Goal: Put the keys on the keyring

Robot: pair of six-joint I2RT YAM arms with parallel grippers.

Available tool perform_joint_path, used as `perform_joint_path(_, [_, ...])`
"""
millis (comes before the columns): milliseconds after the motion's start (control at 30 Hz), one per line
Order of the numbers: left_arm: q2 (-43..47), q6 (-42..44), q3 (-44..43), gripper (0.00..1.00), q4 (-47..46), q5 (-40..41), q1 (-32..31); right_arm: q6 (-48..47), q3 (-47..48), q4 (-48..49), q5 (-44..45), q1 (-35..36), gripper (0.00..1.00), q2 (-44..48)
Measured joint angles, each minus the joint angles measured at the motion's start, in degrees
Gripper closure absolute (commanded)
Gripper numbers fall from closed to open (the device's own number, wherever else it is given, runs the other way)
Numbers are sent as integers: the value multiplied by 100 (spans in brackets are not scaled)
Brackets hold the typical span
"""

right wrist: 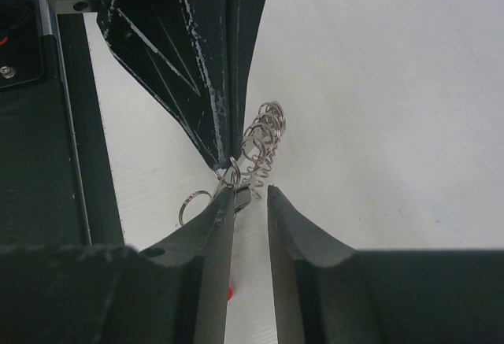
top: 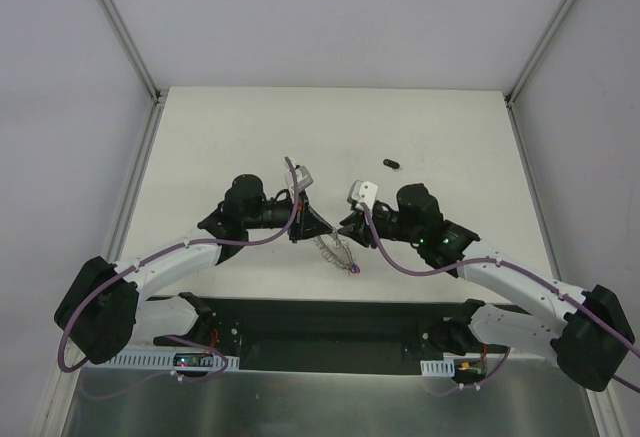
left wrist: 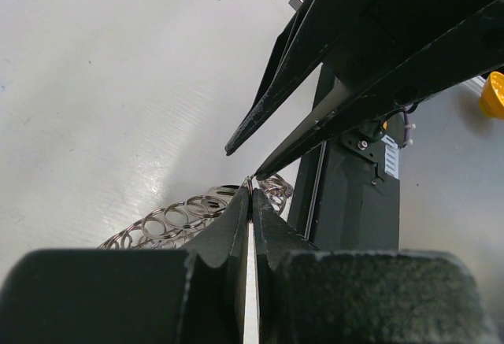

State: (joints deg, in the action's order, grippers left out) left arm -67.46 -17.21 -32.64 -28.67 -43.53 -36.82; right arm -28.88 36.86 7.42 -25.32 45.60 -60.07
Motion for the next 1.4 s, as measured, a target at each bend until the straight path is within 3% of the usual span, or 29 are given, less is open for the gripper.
perform_joint_path(267, [-57, -2, -55, 100, -107, -15, 0, 66, -7, 79, -57, -22, 76, -76])
perform_joint_path(467, [-72, -2, -55, 100, -120, -9, 0, 105, -7, 90, -92, -35, 95, -157])
perform_joint_path(567, [-72, -2, -55, 100, -155, 15, 0, 125, -9, 92, -111, -52, 99, -160])
perform_joint_path(1400, [149, -2, 190, 100, -546, 1552, -448, -227, -4, -55, -295, -129, 99, -181])
